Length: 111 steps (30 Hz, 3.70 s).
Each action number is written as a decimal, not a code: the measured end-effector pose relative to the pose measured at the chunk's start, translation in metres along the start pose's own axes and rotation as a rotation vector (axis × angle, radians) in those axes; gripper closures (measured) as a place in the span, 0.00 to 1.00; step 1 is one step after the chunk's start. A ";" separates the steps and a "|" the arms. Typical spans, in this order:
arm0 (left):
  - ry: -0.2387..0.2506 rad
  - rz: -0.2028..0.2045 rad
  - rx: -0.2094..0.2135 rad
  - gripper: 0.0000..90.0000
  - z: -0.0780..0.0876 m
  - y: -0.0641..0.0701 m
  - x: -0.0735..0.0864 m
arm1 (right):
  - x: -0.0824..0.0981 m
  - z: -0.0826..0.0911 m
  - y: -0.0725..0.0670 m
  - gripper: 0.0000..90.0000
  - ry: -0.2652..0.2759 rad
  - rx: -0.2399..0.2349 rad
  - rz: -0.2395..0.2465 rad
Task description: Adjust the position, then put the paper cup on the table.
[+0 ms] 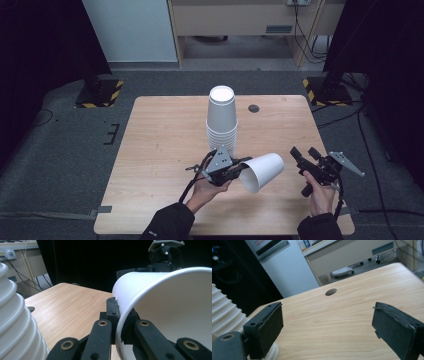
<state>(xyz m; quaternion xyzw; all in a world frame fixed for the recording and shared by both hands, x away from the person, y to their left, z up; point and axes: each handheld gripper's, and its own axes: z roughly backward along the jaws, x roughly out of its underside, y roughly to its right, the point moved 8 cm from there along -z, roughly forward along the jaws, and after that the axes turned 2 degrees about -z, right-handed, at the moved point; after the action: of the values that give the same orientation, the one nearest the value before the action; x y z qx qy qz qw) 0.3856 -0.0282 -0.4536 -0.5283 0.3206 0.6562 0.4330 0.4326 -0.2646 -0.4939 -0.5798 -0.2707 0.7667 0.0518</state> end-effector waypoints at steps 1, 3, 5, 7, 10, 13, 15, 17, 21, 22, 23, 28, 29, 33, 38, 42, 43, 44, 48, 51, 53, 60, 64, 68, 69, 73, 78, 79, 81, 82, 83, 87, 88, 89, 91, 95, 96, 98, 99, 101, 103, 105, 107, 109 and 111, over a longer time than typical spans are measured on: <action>-0.009 -0.007 0.001 0.96 0.003 0.000 0.000 | -0.001 0.002 0.003 0.11 -0.011 0.023 0.043; -0.009 -0.006 -0.002 0.96 0.007 -0.001 -0.002 | -0.001 0.003 0.006 0.11 -0.024 0.041 0.087; -0.005 -0.003 -0.005 0.96 0.011 -0.002 -0.003 | 0.001 0.003 0.007 0.11 -0.041 0.046 0.107; -0.007 0.000 -0.005 0.96 0.014 -0.003 -0.003 | 0.002 0.002 0.008 0.11 -0.044 0.055 0.121; -0.018 -0.003 -0.004 0.96 0.019 -0.002 -0.003 | 0.004 0.001 0.008 0.10 -0.065 0.073 0.174; -0.024 -0.003 -0.003 0.96 0.025 -0.001 -0.002 | 0.006 0.000 0.006 0.10 -0.082 0.082 0.225; -0.027 -0.002 -0.004 0.96 0.028 -0.002 -0.001 | 0.007 -0.001 0.006 0.10 -0.091 0.081 0.236; -0.033 -0.001 -0.003 0.96 0.030 -0.002 -0.001 | 0.009 -0.002 0.006 0.10 -0.101 0.082 0.241; -0.054 0.015 -0.005 0.97 0.039 -0.004 0.006 | 0.010 -0.001 0.009 0.10 -0.109 0.108 0.265; -0.061 0.018 -0.010 0.97 0.041 -0.005 0.008 | 0.010 -0.001 0.009 0.10 -0.113 0.108 0.261; -0.061 0.018 -0.010 0.97 0.041 -0.005 0.008 | 0.010 -0.001 0.009 0.10 -0.113 0.108 0.261; -0.072 0.028 -0.014 0.97 0.051 -0.006 0.013 | 0.013 0.001 0.012 0.09 -0.134 0.115 0.302; -0.077 0.029 -0.020 0.97 0.056 -0.008 0.015 | 0.014 0.003 0.013 0.09 -0.139 0.114 0.305; -0.086 0.037 -0.030 0.97 0.065 -0.011 0.017 | 0.015 0.002 0.015 0.09 -0.144 0.119 0.301; -0.089 0.060 -0.075 0.97 0.085 -0.020 0.024 | 0.020 0.000 0.014 0.09 -0.169 0.119 0.334; -0.081 0.065 -0.108 0.97 0.093 -0.025 0.025 | 0.023 -0.002 0.014 0.09 -0.186 0.115 0.342; -0.074 0.074 -0.126 0.97 0.098 -0.029 0.026 | 0.024 -0.002 0.014 0.09 -0.188 0.114 0.340; -0.074 0.074 -0.126 0.97 0.098 -0.029 0.026 | 0.024 -0.002 0.015 0.08 -0.189 0.116 0.338; -0.091 0.092 -0.147 0.97 0.109 -0.034 0.034 | 0.024 -0.002 0.014 0.08 -0.189 0.113 0.335; -0.113 0.088 -0.156 0.97 0.116 -0.036 0.039 | 0.024 -0.002 0.015 0.08 -0.191 0.115 0.335; -0.117 0.094 -0.170 0.97 0.123 -0.038 0.041 | 0.024 -0.002 0.016 0.08 -0.191 0.116 0.340; -0.124 0.114 -0.226 0.97 0.150 -0.047 0.051 | 0.027 -0.003 0.016 0.08 -0.204 0.121 0.348; -0.121 0.131 -0.255 0.97 0.163 -0.052 0.055 | 0.027 -0.003 0.016 0.08 -0.204 0.121 0.346; -0.130 0.145 -0.284 0.97 0.172 -0.056 0.061 | 0.028 -0.003 0.018 0.08 -0.207 0.127 0.342; -0.130 0.145 -0.284 0.97 0.172 -0.056 0.061 | 0.028 -0.003 0.018 0.08 -0.207 0.126 0.344; -0.132 0.171 -0.319 0.97 0.184 -0.061 0.066 | 0.029 -0.003 0.019 0.08 -0.213 0.127 0.345; -0.144 0.184 -0.352 0.97 0.191 -0.065 0.071 | 0.030 -0.003 0.020 0.08 -0.216 0.132 0.349; -0.148 0.192 -0.367 0.97 0.193 -0.067 0.073 | 0.030 -0.003 0.020 0.08 -0.216 0.133 0.350; -0.150 0.212 -0.390 0.97 0.197 -0.070 0.074 | 0.031 -0.003 0.021 0.08 -0.222 0.135 0.347; -0.155 0.226 -0.415 0.97 0.202 -0.074 0.076 | 0.031 -0.004 0.021 0.08 -0.224 0.134 0.347; -0.155 0.226 -0.415 0.97 0.202 -0.074 0.076 | 0.031 -0.004 0.021 0.08 -0.224 0.134 0.347; -0.192 0.269 -0.475 0.97 0.213 -0.085 0.083 | 0.035 -0.005 0.022 0.08 -0.246 0.137 0.358; -0.198 0.283 -0.483 0.97 0.215 -0.088 0.084 | 0.036 -0.005 0.023 0.08 -0.253 0.138 0.361; -0.207 0.290 -0.497 0.97 0.217 -0.090 0.085 | 0.038 -0.005 0.024 0.08 -0.261 0.138 0.370; -0.226 0.313 -0.510 0.97 0.220 -0.094 0.087 | 0.042 -0.006 0.026 0.08 -0.290 0.147 0.377; -0.274 0.357 -0.541 0.97 0.228 -0.103 0.093 | 0.052 -0.007 0.031 0.08 -0.356 0.160 0.389; -0.289 0.375 -0.545 0.97 0.229 -0.105 0.095 | 0.054 -0.008 0.031 0.08 -0.371 0.159 0.395; -0.321 0.392 -0.562 0.97 0.232 -0.109 0.098 | 0.057 -0.008 0.032 0.08 -0.384 0.161 0.402; -0.335 0.401 -0.569 0.97 0.234 -0.110 0.099 | 0.058 -0.008 0.031 0.08 -0.388 0.157 0.404; -0.360 0.417 -0.579 0.97 0.239 -0.112 0.101 | 0.058 -0.009 0.031 0.08 -0.390 0.156 0.410; -0.392 0.436 -0.591 0.97 0.243 -0.115 0.102 | 0.059 -0.009 0.030 0.08 -0.393 0.151 0.413; -0.402 0.446 -0.601 0.97 0.246 -0.117 0.102 | 0.059 -0.009 0.030 0.08 -0.394 0.153 0.414; -0.422 0.455 -0.611 0.97 0.250 -0.120 0.101 | 0.060 -0.008 0.030 0.08 -0.397 0.150 0.413; -0.448 0.467 -0.635 0.97 0.254 -0.126 0.101 | 0.061 -0.009 0.032 0.08 -0.400 0.154 0.412; -0.480 0.473 -0.650 0.97 0.256 -0.131 0.102 | 0.063 -0.009 0.033 0.07 -0.412 0.156 0.417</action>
<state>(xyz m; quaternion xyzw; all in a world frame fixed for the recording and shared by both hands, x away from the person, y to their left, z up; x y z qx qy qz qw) 0.3906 0.2751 -0.4869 -0.3821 0.1007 0.9070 0.1454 0.4281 -0.2646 -0.5656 -0.4495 -0.0912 0.8807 -0.1183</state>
